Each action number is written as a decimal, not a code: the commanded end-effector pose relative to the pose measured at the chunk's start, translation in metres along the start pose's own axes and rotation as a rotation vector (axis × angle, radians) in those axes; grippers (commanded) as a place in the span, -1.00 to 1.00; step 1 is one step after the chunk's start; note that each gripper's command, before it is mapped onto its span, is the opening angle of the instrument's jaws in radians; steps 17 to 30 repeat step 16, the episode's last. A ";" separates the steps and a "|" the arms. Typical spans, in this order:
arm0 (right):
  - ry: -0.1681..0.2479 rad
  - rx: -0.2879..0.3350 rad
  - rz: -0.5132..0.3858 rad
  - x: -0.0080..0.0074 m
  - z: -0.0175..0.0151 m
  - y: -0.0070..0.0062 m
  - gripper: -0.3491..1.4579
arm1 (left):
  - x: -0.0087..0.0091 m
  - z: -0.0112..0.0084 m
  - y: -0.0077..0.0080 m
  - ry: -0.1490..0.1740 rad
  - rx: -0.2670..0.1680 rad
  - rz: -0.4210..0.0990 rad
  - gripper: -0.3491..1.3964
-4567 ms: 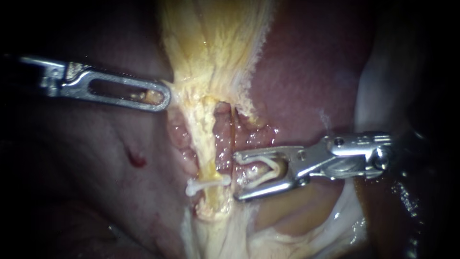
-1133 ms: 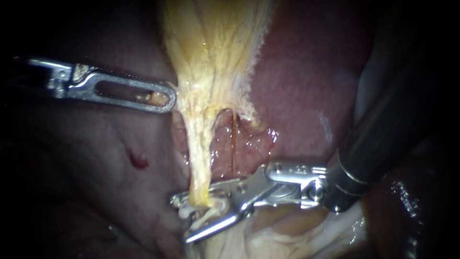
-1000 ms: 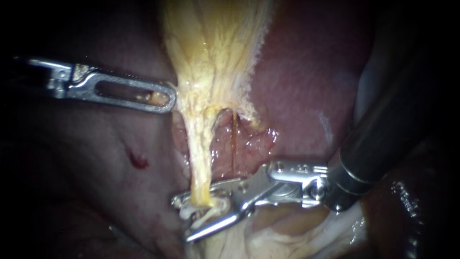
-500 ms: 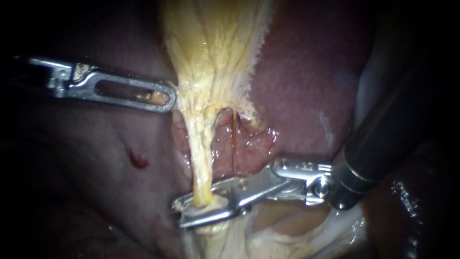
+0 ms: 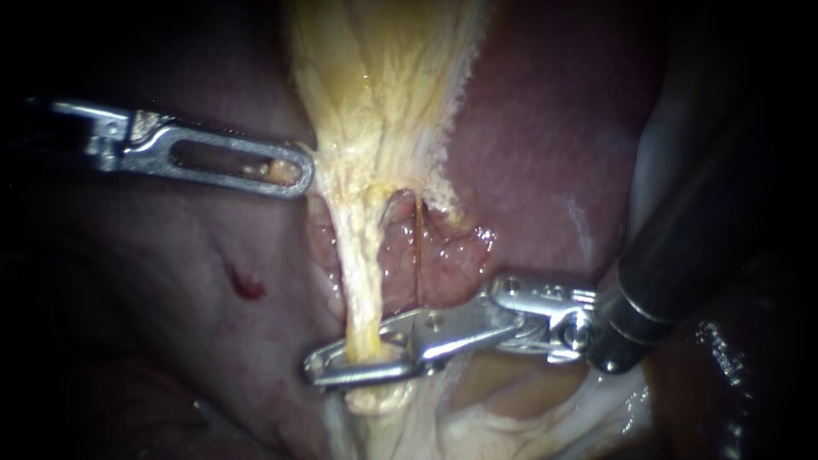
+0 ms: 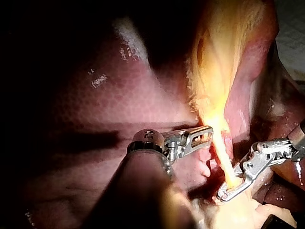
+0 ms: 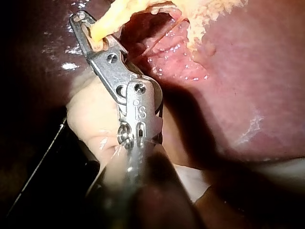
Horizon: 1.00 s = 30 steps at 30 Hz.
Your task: Clipping second clip left tube
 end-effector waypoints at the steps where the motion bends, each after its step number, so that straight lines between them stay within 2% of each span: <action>1: 0.000 0.002 -0.001 0.0000 0.0000 0.0000 -1.00 | 0.0000 0.0000 0.0000 0.000 0.000 0.000 -1.00; 30: 0.001 0.003 0.000 0.0002 -0.0003 -0.0001 -1.00 | 0.0000 0.0000 0.0001 0.000 0.000 0.000 -1.00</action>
